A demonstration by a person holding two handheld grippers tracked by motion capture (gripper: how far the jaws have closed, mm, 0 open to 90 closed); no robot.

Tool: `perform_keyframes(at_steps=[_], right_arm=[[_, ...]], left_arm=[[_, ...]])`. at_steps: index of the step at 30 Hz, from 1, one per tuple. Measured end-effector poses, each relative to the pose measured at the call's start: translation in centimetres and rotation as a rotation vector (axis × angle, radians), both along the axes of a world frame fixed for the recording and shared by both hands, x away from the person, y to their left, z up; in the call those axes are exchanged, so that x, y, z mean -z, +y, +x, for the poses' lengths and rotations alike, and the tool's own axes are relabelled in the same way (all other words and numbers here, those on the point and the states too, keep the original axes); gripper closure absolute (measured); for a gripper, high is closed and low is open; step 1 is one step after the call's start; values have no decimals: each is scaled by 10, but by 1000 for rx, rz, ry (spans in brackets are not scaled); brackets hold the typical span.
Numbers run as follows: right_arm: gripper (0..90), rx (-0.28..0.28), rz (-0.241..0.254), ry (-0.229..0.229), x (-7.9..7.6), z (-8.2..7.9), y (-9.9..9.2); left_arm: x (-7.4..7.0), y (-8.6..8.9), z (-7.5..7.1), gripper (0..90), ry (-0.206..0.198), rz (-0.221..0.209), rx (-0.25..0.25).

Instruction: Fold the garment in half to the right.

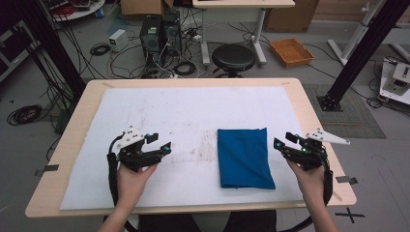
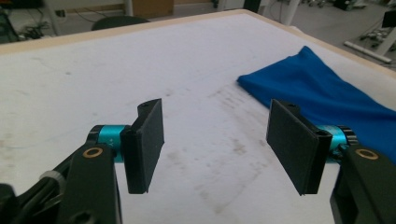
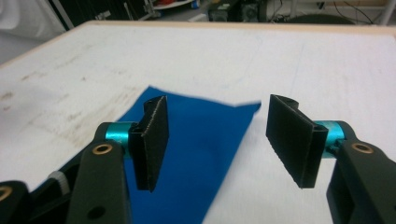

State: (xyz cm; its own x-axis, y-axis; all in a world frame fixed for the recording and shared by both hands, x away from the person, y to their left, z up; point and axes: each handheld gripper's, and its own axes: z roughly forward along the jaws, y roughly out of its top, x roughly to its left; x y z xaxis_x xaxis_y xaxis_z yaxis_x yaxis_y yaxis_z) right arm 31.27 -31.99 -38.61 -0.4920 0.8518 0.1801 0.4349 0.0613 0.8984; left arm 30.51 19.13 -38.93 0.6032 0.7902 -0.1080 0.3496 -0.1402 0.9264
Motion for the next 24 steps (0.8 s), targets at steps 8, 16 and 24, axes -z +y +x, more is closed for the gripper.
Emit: perform_keyframes(at_steps=[8, 16, 24], right_arm=[[342, 3, 12, -2, 6, 12, -2], [340, -2, 8, 2, 8, 13, -2], [344, -6, -10, 16, 11, 14, 0]], left_arm=[[3, 31, 0, 368, -44, 38, -42], [5, 35, -2, 363, -46, 40, -50], [8, 35, -1, 363, -38, 46, -41]])
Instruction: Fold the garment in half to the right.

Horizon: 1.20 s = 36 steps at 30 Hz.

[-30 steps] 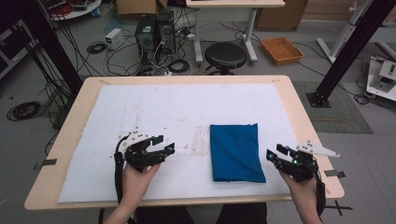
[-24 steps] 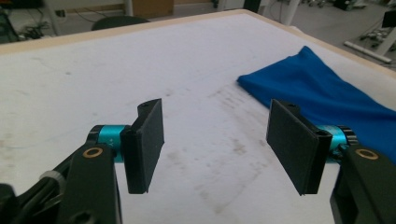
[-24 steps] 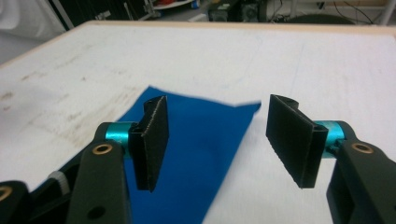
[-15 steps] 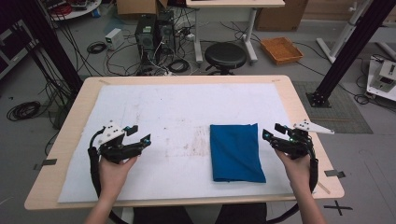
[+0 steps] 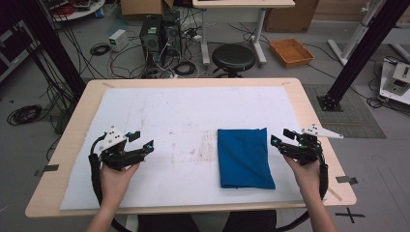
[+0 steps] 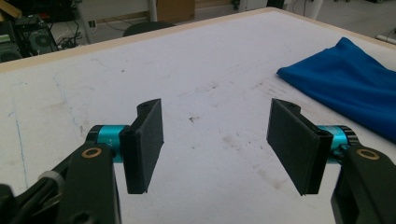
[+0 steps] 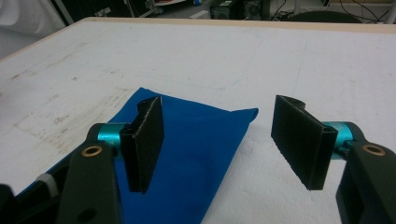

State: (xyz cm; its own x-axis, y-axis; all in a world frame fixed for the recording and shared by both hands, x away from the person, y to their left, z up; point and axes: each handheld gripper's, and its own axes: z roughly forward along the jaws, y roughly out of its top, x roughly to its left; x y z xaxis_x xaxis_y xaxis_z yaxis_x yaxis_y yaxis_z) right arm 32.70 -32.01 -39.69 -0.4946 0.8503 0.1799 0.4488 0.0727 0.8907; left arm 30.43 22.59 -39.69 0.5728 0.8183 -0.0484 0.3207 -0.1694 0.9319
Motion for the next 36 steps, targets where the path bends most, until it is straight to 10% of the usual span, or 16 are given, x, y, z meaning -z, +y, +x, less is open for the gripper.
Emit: perform_keyframes(at_steps=[36], right_arm=[[345, 13, -17, 9, 2, 2, -3]], left_arm=[[3, -5, -1, 363, 7, 15, 13]])
